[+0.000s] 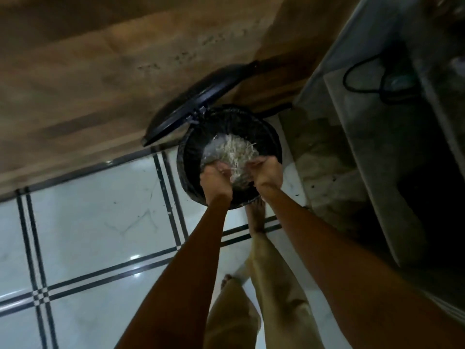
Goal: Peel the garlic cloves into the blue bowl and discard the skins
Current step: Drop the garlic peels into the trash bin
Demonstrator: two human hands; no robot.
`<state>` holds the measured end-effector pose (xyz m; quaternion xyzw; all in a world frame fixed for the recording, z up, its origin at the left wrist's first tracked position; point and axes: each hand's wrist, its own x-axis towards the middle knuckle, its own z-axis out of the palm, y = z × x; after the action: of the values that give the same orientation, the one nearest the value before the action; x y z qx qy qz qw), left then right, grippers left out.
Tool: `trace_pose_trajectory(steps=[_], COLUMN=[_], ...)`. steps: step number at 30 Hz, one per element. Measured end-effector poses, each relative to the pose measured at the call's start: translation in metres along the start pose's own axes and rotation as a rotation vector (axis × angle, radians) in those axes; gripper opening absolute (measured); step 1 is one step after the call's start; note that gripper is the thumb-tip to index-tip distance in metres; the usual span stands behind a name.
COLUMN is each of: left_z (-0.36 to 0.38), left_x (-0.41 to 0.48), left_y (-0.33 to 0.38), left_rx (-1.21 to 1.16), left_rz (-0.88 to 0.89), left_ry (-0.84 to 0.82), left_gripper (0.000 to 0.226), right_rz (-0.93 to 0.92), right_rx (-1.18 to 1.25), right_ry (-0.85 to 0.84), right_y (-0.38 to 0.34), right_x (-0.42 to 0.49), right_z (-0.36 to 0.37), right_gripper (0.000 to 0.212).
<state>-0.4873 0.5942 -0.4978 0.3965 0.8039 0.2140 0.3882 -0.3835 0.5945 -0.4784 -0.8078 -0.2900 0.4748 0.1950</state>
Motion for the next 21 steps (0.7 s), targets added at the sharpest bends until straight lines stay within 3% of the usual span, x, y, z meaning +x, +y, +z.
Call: trace_pose_trajectory(steps=[2,5,7,10,13,17,21], left_z=[-0.005,-0.018,-0.033,-0.064,-0.096,-0.12,-0.107], left_x=[-0.003,-0.011,-0.022,-0.062,-0.137,-0.267,-0.408], left_y=[0.004,0.007,0.015,0.053,0.117,0.206,0.269], left_rx=[0.052,0.095,0.061,0.04,-0.048,-0.253,-0.337], left_rz=[0.04,0.125,0.159,0.26,0.436,0.655,0.807], left_ry=[-0.018,-0.073,-0.081,-0.073,-0.098,-0.287,-0.573], left_gripper=[0.007,0.019,0.016,0.015,0.025,0.031,0.03], right_rz=[-0.078,-0.045,0.012,-0.057,-0.125,-0.302,-0.335], right_rx=[-0.079,-0.079,0.002,0.191,0.405,0.487,0.577], right_ry=[0.074,0.067,0.077,0.139,0.209,0.393,0.669], right_y=[-0.005,-0.01,-0.017,-0.037,-0.055,-0.064,-0.029], right_x=[-0.002,-0.011,-0.028,-0.079,-0.15,-0.267,-0.378], right_z=[0.002,-0.002,-0.014,-0.05,-0.109,-0.217,-0.339], right_gripper=[0.013,0.015,0.026,0.012,0.022,0.021,0.017])
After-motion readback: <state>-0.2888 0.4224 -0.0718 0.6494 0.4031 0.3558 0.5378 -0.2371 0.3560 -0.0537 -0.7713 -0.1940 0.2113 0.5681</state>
